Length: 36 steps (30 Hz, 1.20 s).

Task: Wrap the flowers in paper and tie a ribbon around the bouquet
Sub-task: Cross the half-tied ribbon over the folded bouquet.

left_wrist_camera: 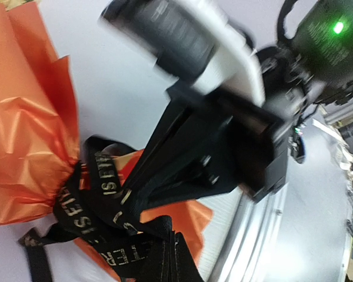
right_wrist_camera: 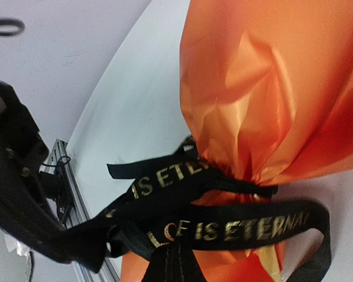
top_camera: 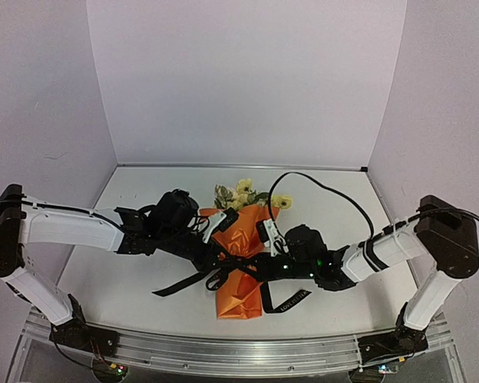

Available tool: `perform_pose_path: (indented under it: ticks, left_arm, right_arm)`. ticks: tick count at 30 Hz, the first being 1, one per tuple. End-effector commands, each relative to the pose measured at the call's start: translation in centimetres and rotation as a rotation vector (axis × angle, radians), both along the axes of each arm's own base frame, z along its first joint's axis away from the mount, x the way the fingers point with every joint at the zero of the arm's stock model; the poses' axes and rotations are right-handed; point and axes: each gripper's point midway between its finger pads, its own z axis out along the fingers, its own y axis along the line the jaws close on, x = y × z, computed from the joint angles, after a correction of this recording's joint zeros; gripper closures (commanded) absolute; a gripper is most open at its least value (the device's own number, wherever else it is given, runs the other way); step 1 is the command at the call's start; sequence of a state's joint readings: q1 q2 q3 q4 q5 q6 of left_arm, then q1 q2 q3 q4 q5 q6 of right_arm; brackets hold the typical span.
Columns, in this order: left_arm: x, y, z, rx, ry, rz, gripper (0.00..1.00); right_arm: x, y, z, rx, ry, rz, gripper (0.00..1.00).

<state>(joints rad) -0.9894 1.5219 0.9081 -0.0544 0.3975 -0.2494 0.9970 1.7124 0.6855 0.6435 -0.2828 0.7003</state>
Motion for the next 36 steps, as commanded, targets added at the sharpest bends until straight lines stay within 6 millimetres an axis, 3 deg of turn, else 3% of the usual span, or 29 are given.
perform_pose_path:
  ticks: [1,6,13,17,27,36]
  left_arm:
    - [-4.2,-0.3,2.4,-0.076,0.043,-0.113,1.00]
    - [-5.4,0.8,2.2,-0.086,0.056,-0.080,1.00]
    - [-1.6,2.6,0.1,0.018,0.003,0.130,1.00]
    - [-0.3,2.9,0.1,0.015,0.002,0.170,1.00]
    - [-0.2,2.6,0.2,0.024,-0.006,0.139,1.00]
    - [-0.5,2.4,0.1,0.045,-0.008,0.106,1.00]
  right_arm:
    - [-2.9,0.9,0.5,-0.013,-0.095,0.042,1.00]
    - [-4.5,0.8,0.1,-0.050,-0.156,0.054,1.00]
    - [-4.1,1.7,1.1,-0.033,-0.176,0.049,1.00]
    - [-4.2,2.3,1.7,-0.017,-0.180,0.057,1.00]
    - [-4.2,3.9,4.2,0.045,-0.188,0.085,1.00]
    - [-3.9,4.6,4.8,0.060,-0.189,0.083,1.00]
